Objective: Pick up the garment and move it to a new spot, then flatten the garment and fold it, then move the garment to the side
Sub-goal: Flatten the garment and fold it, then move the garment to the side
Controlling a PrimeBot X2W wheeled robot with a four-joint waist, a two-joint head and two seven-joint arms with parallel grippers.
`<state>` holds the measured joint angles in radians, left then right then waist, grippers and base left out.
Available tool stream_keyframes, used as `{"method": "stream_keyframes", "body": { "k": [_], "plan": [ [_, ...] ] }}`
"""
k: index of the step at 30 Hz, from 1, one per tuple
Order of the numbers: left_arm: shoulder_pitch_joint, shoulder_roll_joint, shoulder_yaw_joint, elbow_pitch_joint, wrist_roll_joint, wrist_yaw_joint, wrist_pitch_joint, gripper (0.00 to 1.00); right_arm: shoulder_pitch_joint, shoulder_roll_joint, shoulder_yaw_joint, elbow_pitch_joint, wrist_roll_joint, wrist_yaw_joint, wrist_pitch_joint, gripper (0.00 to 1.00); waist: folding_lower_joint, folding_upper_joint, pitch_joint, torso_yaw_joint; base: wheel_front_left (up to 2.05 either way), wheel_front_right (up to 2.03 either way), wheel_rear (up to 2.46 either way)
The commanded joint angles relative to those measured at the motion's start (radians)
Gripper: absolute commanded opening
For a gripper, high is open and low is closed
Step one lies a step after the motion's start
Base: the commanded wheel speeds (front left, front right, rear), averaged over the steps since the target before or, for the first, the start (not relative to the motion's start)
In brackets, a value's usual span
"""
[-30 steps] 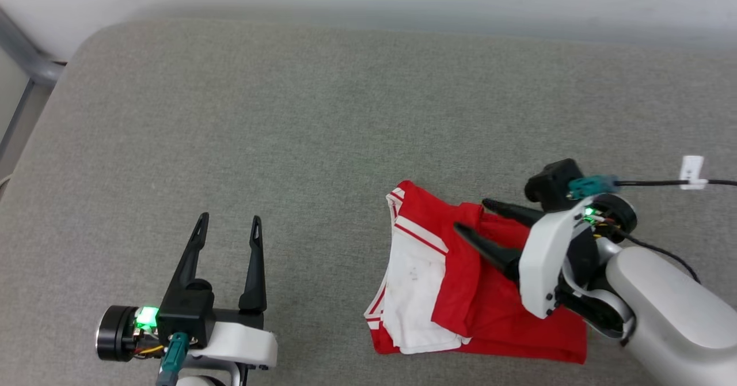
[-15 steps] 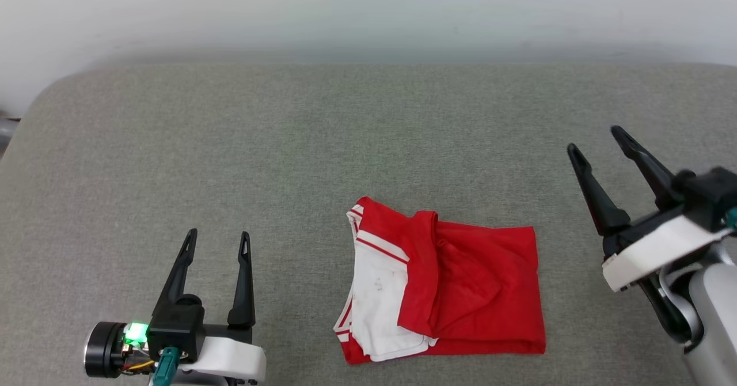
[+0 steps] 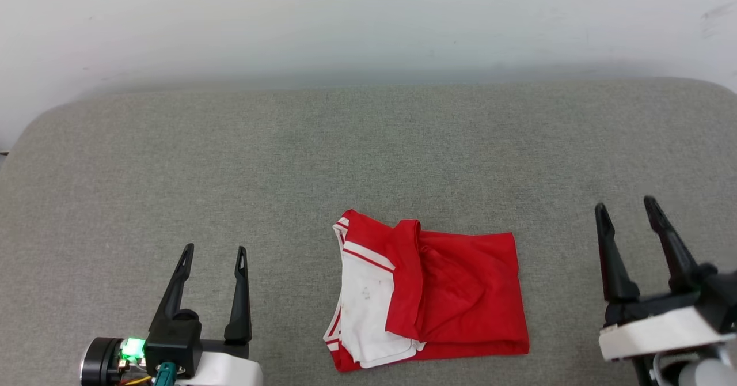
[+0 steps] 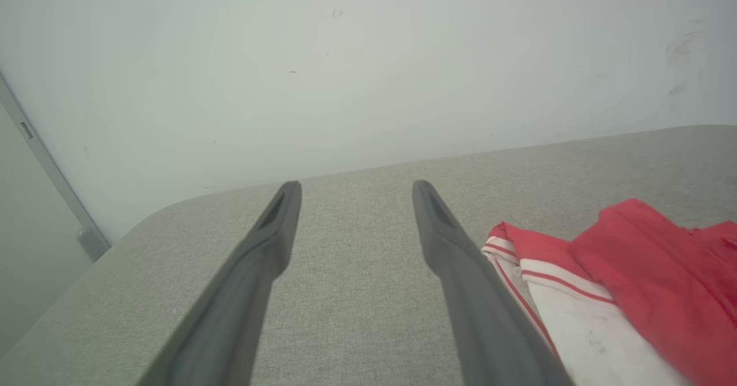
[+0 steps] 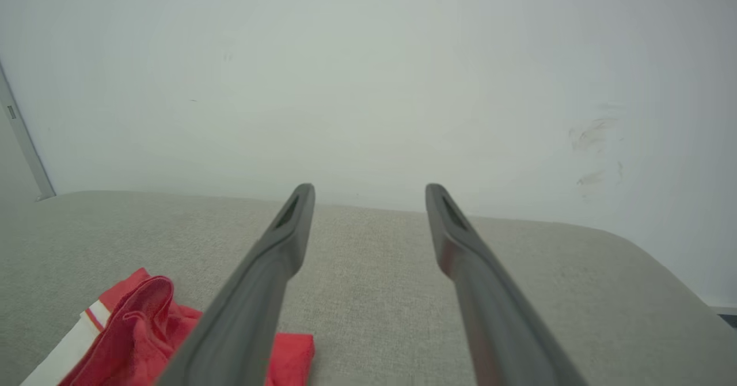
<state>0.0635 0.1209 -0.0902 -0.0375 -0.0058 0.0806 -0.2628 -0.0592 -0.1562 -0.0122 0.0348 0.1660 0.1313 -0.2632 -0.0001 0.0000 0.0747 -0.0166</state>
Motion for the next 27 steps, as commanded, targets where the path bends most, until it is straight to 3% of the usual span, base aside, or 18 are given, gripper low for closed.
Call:
{"method": "stream_keyframes", "body": {
  "k": [1, 10, 27],
  "plan": [
    [0.01, 0.004, 0.0, -0.002, -0.003, 0.005, -0.002, 1.0, 0.018, 0.013, -0.008, -0.01, -0.002, -0.001, -0.001, 1.0, 0.0001, 0.0, -0.003, 0.001, 0.0, 0.0, 0.0],
    [0.041, 0.004, 0.005, -0.002, -0.013, -0.005, -0.002, 1.0, 0.145, 0.089, -0.014, -0.097, -0.021, -0.001, -0.001, 1.0, 0.0001, 0.0, -0.023, 0.012, 0.0, 0.0, 0.0],
    [0.064, 0.001, 0.017, 0.004, -0.011, -0.009, -0.002, 1.0, 0.164, 0.107, -0.014, -0.093, -0.039, -0.001, -0.001, 1.0, 0.0001, 0.0, -0.03, 0.025, 0.0, 0.0, 0.0]
  ]
}}
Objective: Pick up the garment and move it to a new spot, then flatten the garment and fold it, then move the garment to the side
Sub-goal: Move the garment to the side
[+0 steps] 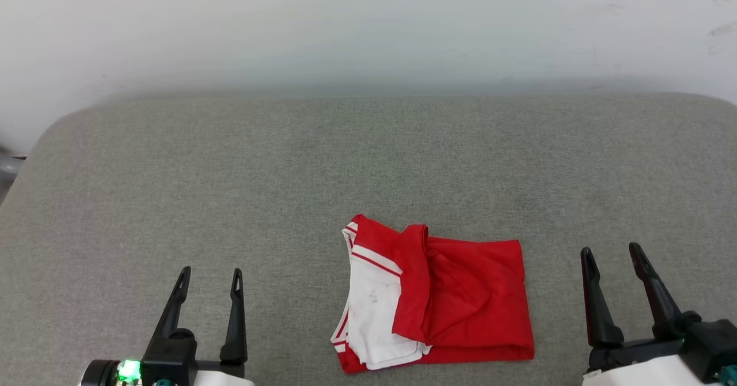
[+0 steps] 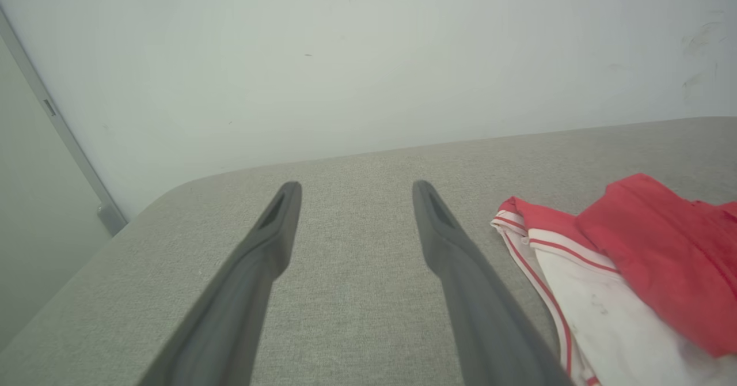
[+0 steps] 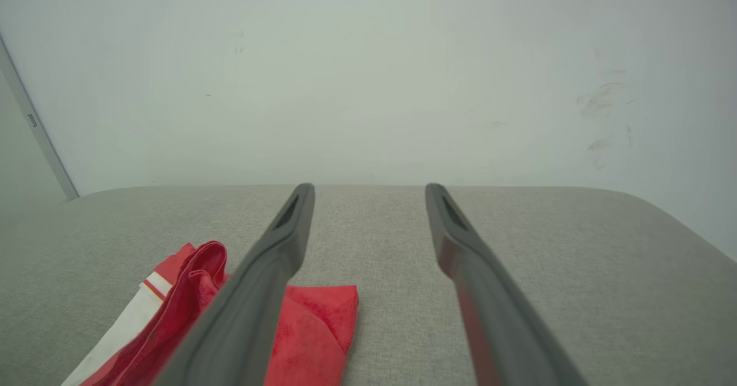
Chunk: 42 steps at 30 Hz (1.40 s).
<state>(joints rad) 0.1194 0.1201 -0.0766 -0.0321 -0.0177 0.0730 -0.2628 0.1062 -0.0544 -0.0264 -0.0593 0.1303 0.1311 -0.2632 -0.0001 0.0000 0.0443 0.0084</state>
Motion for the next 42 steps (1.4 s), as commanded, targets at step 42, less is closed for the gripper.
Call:
{"method": "stream_keyframes", "body": {
  "k": [42],
  "plan": [
    [-0.112, -0.024, -0.028, 0.009, 0.009, -0.019, -0.002, 1.0, -0.36, -0.43, 0.388, 0.307, 0.782, -0.001, 0.941, 1.0, 0.0001, 0.0, 0.167, 0.128, 0.0, 0.0, 0.0]
  ]
}}
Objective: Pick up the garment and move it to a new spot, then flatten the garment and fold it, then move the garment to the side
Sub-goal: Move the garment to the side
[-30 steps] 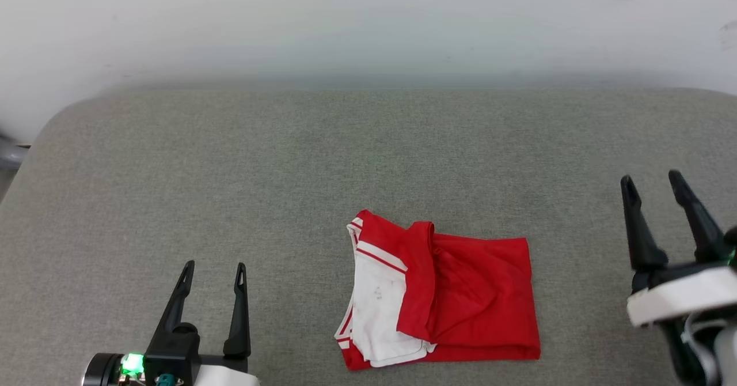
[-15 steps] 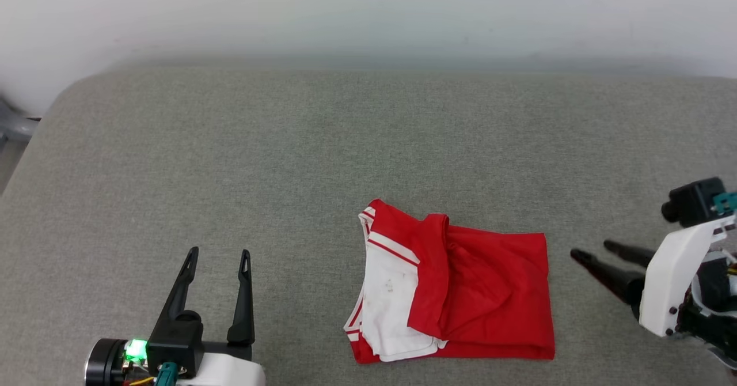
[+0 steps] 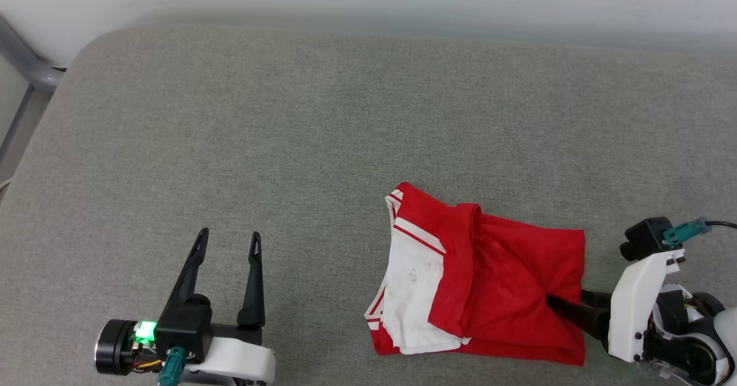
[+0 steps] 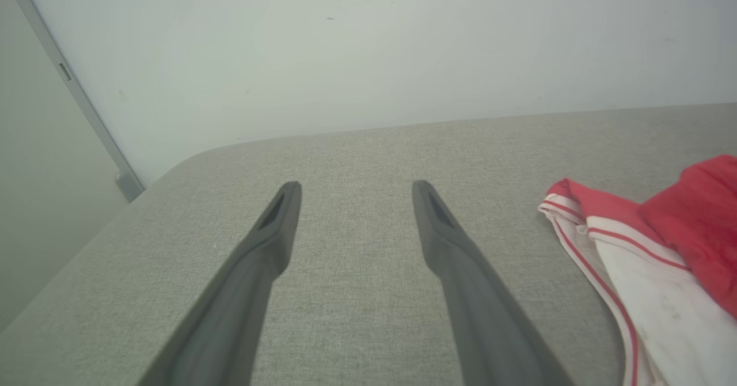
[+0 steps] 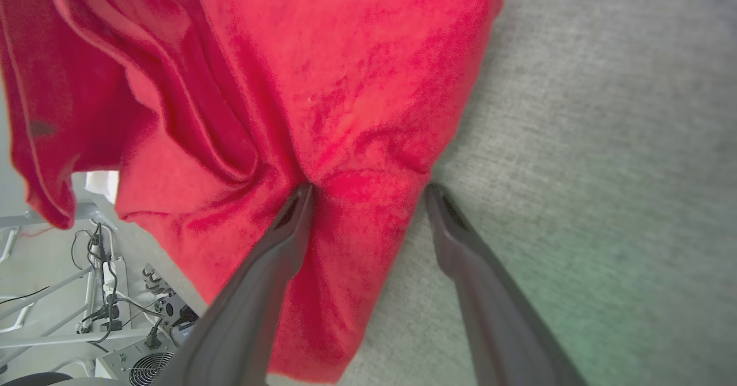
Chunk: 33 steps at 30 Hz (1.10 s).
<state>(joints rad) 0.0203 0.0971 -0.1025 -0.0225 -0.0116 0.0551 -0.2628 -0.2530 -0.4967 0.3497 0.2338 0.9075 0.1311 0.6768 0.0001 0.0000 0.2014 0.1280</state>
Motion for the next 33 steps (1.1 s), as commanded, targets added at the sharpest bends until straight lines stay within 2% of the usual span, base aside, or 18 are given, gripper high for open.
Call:
{"method": "stream_keyframes", "body": {
  "k": [1, 6, 12, 13, 14, 15, 26, 33],
  "plan": [
    [-0.013, -0.002, -0.002, 0.0, 0.003, 0.0, -0.002, 1.0, -0.003, 0.021, 0.022, 0.027, 0.011, -0.001, -0.005, 1.0, -0.0001, 0.0, 0.014, 0.011, 0.0, 0.0, 0.0],
    [-0.029, -0.006, -0.005, -0.002, 0.002, 0.002, -0.002, 1.0, -0.015, 0.043, 0.088, 0.068, 0.023, -0.001, -0.029, 1.0, -0.0001, 0.0, 0.035, 0.016, 0.0, 0.0, 0.0],
    [-0.043, -0.008, -0.01, 0.0, 0.004, 0.001, -0.002, 1.0, -0.033, 0.04, 0.139, 0.086, 0.032, -0.001, -0.07, 1.0, -0.0001, 0.0, 0.047, 0.017, 0.0, 0.0, 0.0],
    [-0.044, -0.009, -0.011, 0.0, 0.004, 0.001, -0.002, 1.0, -0.037, 0.036, 0.148, 0.087, 0.033, -0.001, -0.081, 0.75, -0.0001, 0.0, 0.048, 0.017, 0.0, 0.0, 0.0],
    [-0.045, -0.009, -0.011, 0.001, 0.004, 0.001, -0.002, 1.0, -0.041, 0.033, 0.153, 0.082, 0.036, -0.001, -0.101, 0.08, -0.0001, 0.0, 0.049, 0.017, 0.0, 0.0, 0.0],
    [-0.046, -0.01, -0.012, 0.001, 0.004, 0.002, -0.002, 1.0, -0.046, 0.028, 0.156, 0.08, 0.042, -0.001, -0.118, 0.0, -0.0001, 0.0, 0.049, 0.016, 0.0, 0.0, 0.0],
    [-0.032, -0.017, -0.014, 0.006, -0.001, 0.005, -0.002, 1.0, -0.118, -0.056, 0.203, -0.02, 0.042, -0.001, -0.264, 0.0, -0.0001, 0.0, 0.028, -0.007, 0.0, 0.0, 0.0],
    [-0.014, -0.019, -0.001, -0.006, -0.006, 0.014, -0.002, 1.0, -0.165, -0.134, 0.234, -0.091, -0.028, -0.001, -0.326, 0.0, -0.0001, 0.0, 0.009, -0.072, 0.0, 0.0, 0.0]
  ]
}}
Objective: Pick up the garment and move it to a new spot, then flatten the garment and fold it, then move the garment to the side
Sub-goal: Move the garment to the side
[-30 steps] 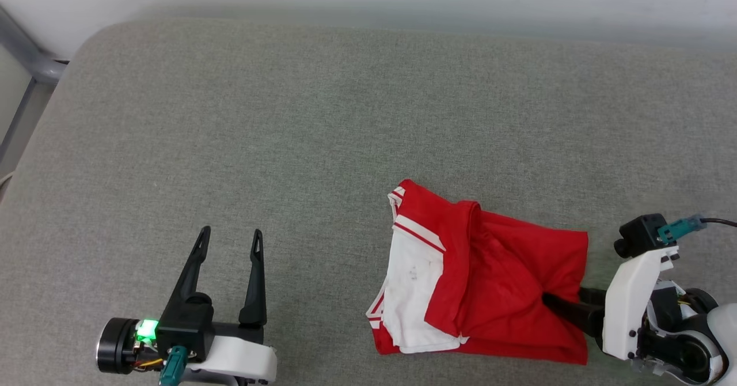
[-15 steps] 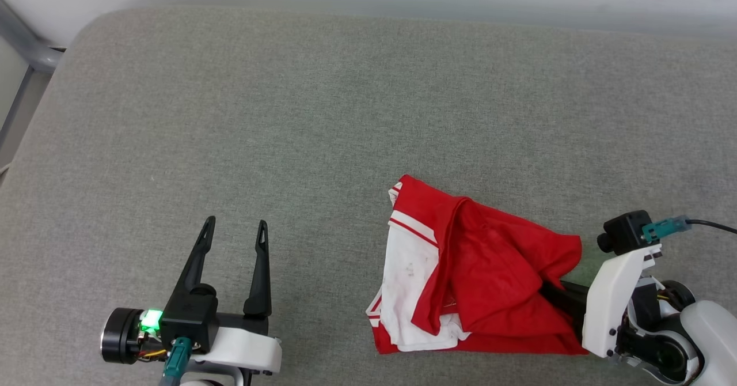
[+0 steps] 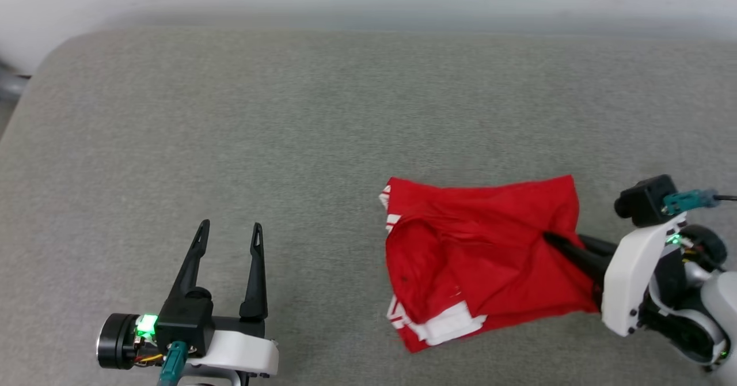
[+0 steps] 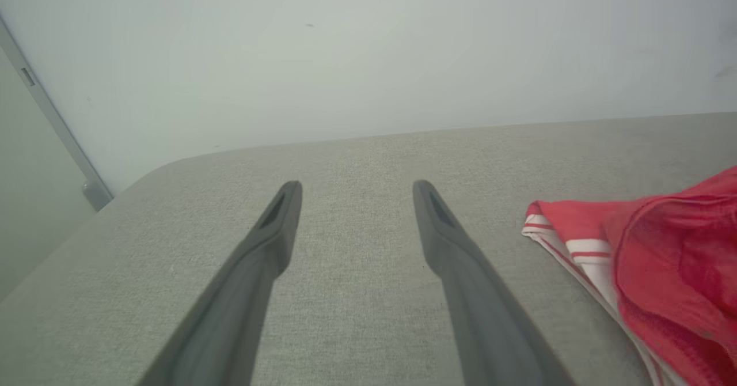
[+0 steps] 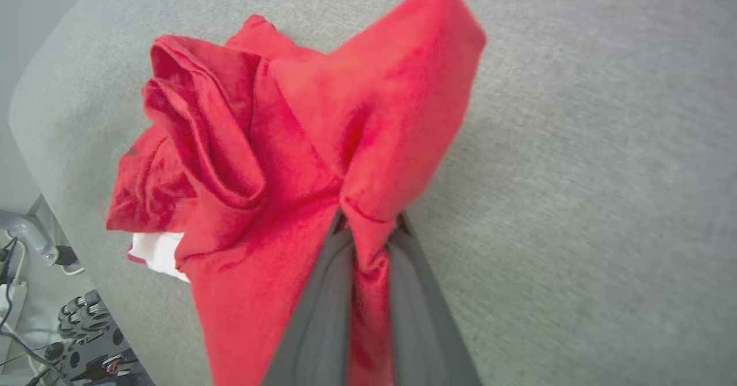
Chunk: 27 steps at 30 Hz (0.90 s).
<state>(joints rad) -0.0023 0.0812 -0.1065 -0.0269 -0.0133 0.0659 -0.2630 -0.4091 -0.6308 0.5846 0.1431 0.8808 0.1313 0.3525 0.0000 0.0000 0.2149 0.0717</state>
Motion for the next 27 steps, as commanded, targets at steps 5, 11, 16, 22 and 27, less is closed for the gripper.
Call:
{"method": "stream_keyframes", "body": {
  "k": [5, 11, 16, 22, 27],
  "plan": [
    [0.008, 0.004, 0.013, -0.013, -0.003, 0.002, -0.002, 1.0, -0.06, -0.079, 0.015, -0.038, -0.106, -0.001, -0.034, 0.0, 0.0, 0.0, 0.004, -0.096, 0.0, 0.0, 0.0],
    [-0.012, 0.019, 0.028, -0.032, 0.004, -0.003, -0.002, 1.0, -0.108, -0.133, -0.009, -0.054, -0.148, -0.001, -0.046, 0.0, 0.0, 0.0, 0.032, -0.19, 0.0, 0.0, 0.0],
    [-0.036, 0.035, 0.039, -0.051, 0.007, -0.008, -0.002, 1.0, -0.137, -0.159, -0.055, -0.046, -0.157, -0.001, -0.051, 0.0, 0.0, 0.0, 0.08, -0.245, 0.0, 0.0, 0.0],
    [-0.069, 0.055, 0.04, -0.085, 0.017, -0.011, -0.002, 1.0, -0.177, -0.208, -0.121, 0.014, -0.165, -0.001, -0.063, 0.0, 0.0, 0.0, 0.157, -0.271, 0.0, 0.0, 0.0],
    [-0.098, 0.072, 0.038, -0.118, 0.023, -0.012, -0.002, 1.0, -0.212, -0.261, -0.172, 0.108, -0.2, -0.001, -0.053, 0.0, 0.0, 0.0, 0.224, -0.269, 0.0, 0.0, 0.0]
  ]
}}
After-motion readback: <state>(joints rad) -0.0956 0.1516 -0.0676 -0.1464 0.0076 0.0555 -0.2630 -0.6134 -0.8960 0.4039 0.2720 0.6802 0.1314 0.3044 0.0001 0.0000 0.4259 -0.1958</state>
